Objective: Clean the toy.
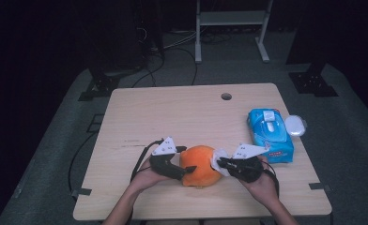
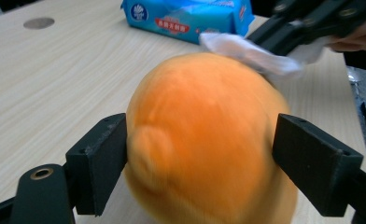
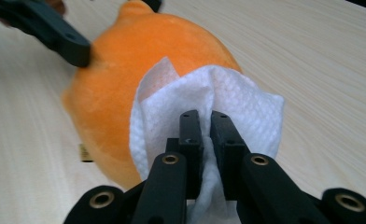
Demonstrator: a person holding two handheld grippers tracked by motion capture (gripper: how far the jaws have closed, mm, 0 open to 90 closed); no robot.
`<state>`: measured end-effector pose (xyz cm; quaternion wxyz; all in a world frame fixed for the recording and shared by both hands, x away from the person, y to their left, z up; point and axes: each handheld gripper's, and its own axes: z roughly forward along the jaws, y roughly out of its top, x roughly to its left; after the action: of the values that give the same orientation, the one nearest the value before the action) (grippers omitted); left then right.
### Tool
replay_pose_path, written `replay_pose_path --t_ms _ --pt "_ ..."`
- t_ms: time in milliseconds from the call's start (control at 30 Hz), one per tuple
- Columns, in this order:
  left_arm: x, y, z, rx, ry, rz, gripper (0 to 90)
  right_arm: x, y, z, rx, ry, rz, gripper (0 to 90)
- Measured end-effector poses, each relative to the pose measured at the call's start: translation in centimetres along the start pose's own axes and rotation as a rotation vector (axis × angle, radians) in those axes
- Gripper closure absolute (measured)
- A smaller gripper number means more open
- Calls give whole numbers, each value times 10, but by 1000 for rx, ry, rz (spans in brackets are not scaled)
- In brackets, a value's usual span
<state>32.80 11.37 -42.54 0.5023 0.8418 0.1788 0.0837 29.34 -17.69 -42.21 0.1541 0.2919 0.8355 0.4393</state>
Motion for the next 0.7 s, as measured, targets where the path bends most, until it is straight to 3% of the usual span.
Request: replay_pose_path --t_ms 133,233,367,467,533,600,667,700 --pt "-1 -8 5 16 22 9 265 -10 -2 3 -6 10 42 831" --pt "0 -9 7 27 56 0 323 -6 1 0 -18 6 38 833" --pt "1 -10 9 17 68 -25 322 11 8 -4 -52 59 -8 833" --pt "0 -9 8 19 62 -32 268 18 9 3 -20 43 -56 832" --pt "3 -7 6 27 52 -66 167 13 7 5 -15 51 -36 833" --pt "6 -9 5 29 32 -93 132 8 5 4 -13 39 -28 833" --pt "5 -10 9 25 0 -93 213 5 3 3 -11 44 -10 832" --pt "3 -10 11 25 20 -74 227 5 3 2 -11 46 -4 832"
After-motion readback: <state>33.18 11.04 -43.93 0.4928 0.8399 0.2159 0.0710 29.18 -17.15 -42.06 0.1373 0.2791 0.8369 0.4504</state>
